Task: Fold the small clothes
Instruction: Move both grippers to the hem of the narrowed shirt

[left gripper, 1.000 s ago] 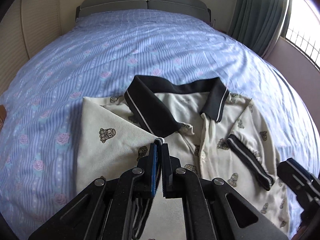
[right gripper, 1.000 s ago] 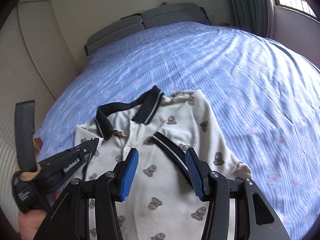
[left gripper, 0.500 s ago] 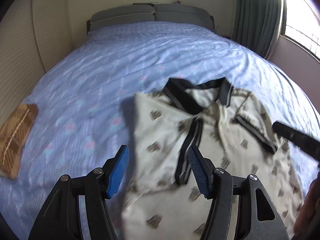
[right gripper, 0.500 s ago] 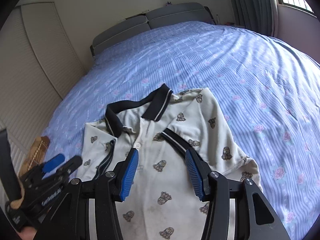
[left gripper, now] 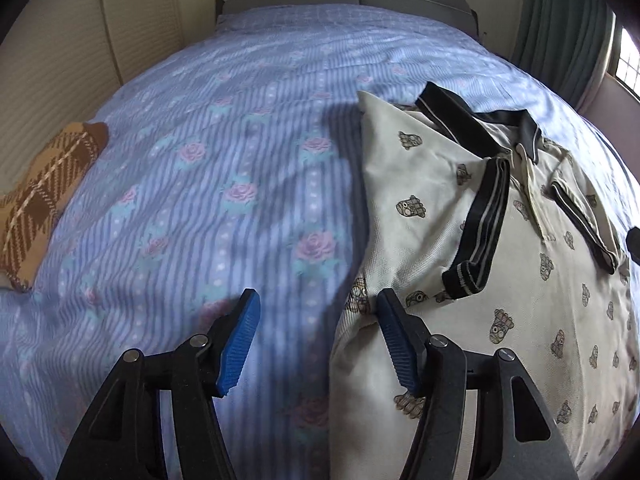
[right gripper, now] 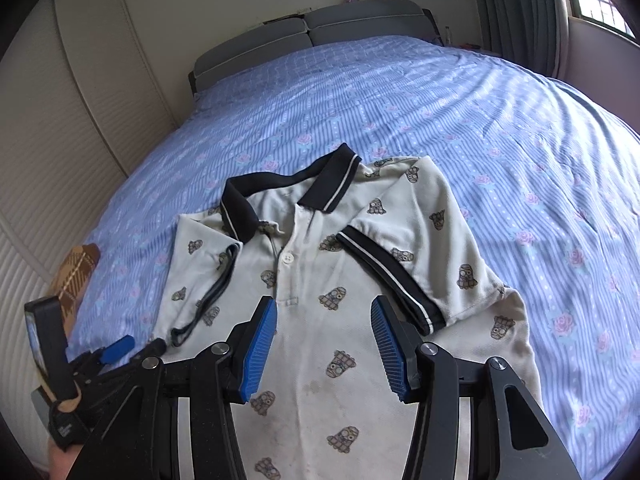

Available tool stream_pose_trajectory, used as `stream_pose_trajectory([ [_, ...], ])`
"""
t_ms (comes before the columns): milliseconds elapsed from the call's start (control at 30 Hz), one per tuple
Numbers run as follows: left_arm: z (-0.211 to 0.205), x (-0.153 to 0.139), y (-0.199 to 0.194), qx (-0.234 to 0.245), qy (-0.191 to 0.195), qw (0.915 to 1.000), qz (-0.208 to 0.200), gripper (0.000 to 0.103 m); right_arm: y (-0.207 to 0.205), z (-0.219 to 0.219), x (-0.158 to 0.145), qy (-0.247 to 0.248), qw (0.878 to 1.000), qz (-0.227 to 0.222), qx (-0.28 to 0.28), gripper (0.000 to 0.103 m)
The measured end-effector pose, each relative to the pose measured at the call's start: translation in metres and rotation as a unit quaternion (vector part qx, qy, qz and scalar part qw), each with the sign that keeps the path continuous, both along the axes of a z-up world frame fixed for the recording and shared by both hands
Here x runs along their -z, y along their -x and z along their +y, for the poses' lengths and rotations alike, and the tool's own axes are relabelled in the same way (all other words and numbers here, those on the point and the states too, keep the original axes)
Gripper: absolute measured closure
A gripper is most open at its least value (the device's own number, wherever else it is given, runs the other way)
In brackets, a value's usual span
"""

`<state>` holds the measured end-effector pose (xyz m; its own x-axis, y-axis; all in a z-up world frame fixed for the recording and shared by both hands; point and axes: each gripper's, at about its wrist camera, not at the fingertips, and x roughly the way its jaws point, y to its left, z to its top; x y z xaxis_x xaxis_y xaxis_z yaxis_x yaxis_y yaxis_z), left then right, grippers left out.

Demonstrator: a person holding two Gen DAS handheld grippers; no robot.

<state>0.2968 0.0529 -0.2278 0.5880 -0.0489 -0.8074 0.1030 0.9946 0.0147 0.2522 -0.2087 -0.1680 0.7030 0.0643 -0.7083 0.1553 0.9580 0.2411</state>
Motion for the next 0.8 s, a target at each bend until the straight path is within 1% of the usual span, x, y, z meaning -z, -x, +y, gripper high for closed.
stream_pose_trajectory([
  [67,0.002,-0.006,0.007,-0.002,0.002,1.0000,-0.008,0.045,0.003,-0.002,0.001,0.001,1.000,0.006,0.002,0.053],
  [167,0.001,-0.023,0.031,0.007,0.010,0.9997,-0.021,0.046,0.013,-0.001,-0.003,0.003,1.000,0.010,-0.002,0.053],
  [300,0.002,-0.043,0.077,0.012,0.023,0.9994,-0.024,0.046,0.041,0.004,-0.018,0.023,1.000,-0.001,-0.017,0.053],
  [367,0.006,-0.048,0.103,0.004,0.027,0.9994,-0.023,0.046,0.061,0.005,-0.025,0.033,0.999,-0.007,-0.024,0.053],
  [433,0.010,-0.053,0.132,-0.007,0.033,0.9993,-0.019,0.046,0.084,0.006,-0.032,0.046,0.998,-0.013,-0.030,0.046],
  [533,0.012,-0.057,0.172,-0.020,0.037,0.9989,-0.020,0.046,0.124,0.004,-0.038,0.067,0.997,-0.024,-0.033,0.040],
  [633,0.014,-0.058,0.209,-0.038,0.028,0.9983,-0.034,0.044,0.162,-0.001,-0.039,0.087,0.995,-0.027,-0.035,0.038],
  [700,0.015,-0.059,0.228,-0.049,0.026,0.9976,-0.041,0.041,0.184,-0.007,-0.037,0.099,0.994,-0.023,-0.032,0.038],
  [800,0.014,-0.056,0.249,-0.058,0.026,0.9971,-0.042,0.041,0.209,-0.016,-0.030,0.106,0.994,-0.012,-0.025,0.038],
])
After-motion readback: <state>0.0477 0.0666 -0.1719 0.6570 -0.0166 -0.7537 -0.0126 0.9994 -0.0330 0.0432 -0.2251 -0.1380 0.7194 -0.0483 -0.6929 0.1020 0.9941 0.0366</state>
